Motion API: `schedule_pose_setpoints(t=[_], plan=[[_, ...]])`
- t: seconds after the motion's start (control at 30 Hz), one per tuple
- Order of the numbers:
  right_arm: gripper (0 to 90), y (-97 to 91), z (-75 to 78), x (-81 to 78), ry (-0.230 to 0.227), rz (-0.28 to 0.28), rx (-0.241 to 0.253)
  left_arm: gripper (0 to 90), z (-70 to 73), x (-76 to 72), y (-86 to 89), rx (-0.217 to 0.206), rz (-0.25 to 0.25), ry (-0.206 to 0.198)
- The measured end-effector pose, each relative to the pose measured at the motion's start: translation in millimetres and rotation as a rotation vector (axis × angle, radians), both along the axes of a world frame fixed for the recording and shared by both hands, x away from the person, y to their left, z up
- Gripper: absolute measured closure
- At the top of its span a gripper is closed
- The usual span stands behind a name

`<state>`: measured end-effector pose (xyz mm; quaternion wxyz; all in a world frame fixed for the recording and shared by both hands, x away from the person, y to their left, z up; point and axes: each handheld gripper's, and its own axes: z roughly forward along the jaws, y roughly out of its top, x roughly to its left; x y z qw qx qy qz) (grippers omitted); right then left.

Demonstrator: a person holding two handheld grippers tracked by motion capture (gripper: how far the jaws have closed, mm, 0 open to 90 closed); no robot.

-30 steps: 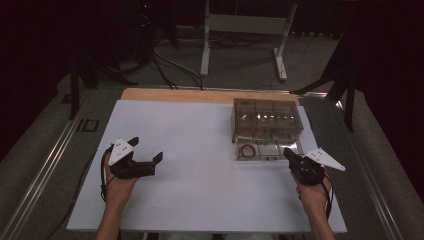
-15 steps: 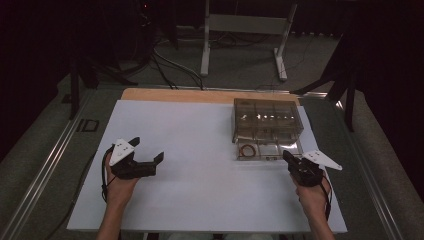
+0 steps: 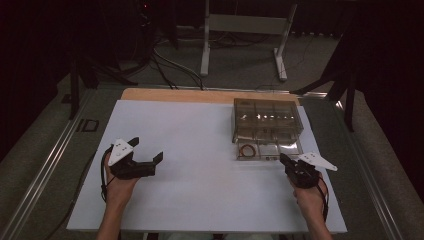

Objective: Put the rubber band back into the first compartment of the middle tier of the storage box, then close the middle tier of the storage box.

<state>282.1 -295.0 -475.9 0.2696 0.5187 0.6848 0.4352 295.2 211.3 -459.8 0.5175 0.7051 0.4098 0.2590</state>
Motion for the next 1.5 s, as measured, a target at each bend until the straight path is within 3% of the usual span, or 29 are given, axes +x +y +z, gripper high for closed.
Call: schedule_pose_setpoints(t=[1.5], plan=[[90.0,5.4,-12.8,1.9,0.069,0.02,-0.001,1.0,-1.3,0.6,-0.7,-0.006,0.008,0.009]])
